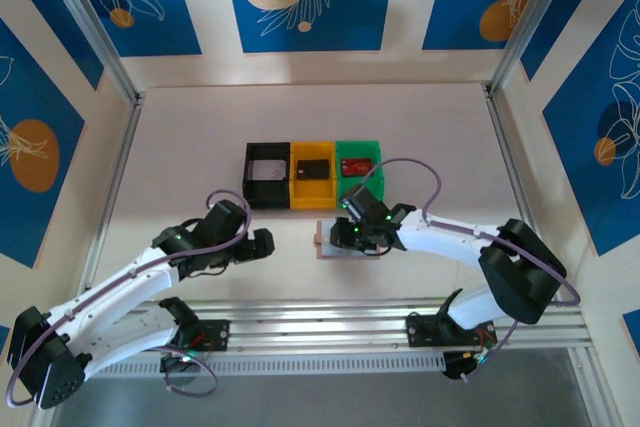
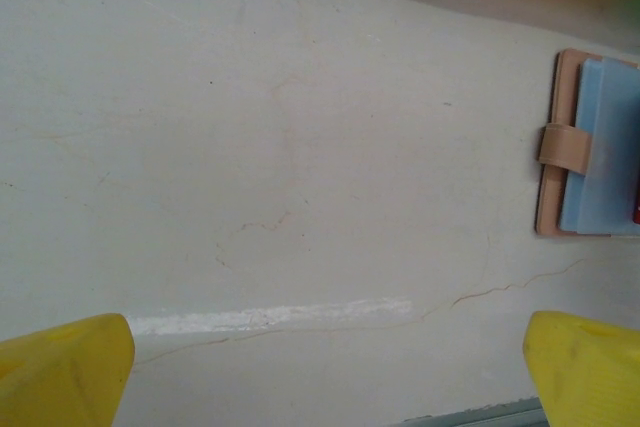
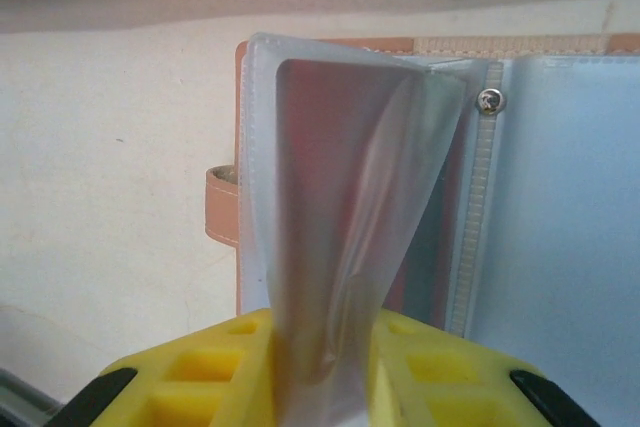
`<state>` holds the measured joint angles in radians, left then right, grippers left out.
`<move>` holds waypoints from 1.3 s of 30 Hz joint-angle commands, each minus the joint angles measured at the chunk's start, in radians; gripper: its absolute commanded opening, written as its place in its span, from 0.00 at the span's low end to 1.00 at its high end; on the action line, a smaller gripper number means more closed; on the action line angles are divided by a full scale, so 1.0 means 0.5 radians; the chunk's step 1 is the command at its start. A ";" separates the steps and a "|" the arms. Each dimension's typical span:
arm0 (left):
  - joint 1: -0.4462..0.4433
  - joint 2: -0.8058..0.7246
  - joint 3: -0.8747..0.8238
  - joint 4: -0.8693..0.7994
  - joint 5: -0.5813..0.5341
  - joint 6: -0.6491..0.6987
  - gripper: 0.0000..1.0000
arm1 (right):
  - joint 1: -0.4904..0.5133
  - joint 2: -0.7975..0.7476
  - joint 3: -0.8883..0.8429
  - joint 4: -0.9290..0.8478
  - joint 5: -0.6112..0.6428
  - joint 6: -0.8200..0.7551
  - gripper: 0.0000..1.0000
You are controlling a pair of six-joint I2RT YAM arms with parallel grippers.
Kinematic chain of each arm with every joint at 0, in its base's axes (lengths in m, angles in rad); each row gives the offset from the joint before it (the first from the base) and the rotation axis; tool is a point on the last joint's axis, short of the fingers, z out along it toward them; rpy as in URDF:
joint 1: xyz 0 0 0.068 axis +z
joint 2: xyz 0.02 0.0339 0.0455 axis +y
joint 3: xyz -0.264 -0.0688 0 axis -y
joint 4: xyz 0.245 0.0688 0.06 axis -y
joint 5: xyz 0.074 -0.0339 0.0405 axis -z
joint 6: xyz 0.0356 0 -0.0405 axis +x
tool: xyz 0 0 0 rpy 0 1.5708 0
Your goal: Take the credit cards out of the card holder
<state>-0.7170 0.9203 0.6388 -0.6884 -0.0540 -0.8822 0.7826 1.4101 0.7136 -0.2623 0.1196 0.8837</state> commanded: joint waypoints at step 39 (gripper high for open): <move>-0.045 0.051 0.042 -0.046 -0.058 0.003 1.00 | -0.457 -0.819 -0.663 0.074 -0.320 0.215 0.34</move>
<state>-0.7250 0.9394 0.6422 -0.6930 -0.0616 -0.8822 0.5625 1.0275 0.3965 -0.1841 -0.0338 0.9833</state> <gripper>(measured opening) 0.996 0.332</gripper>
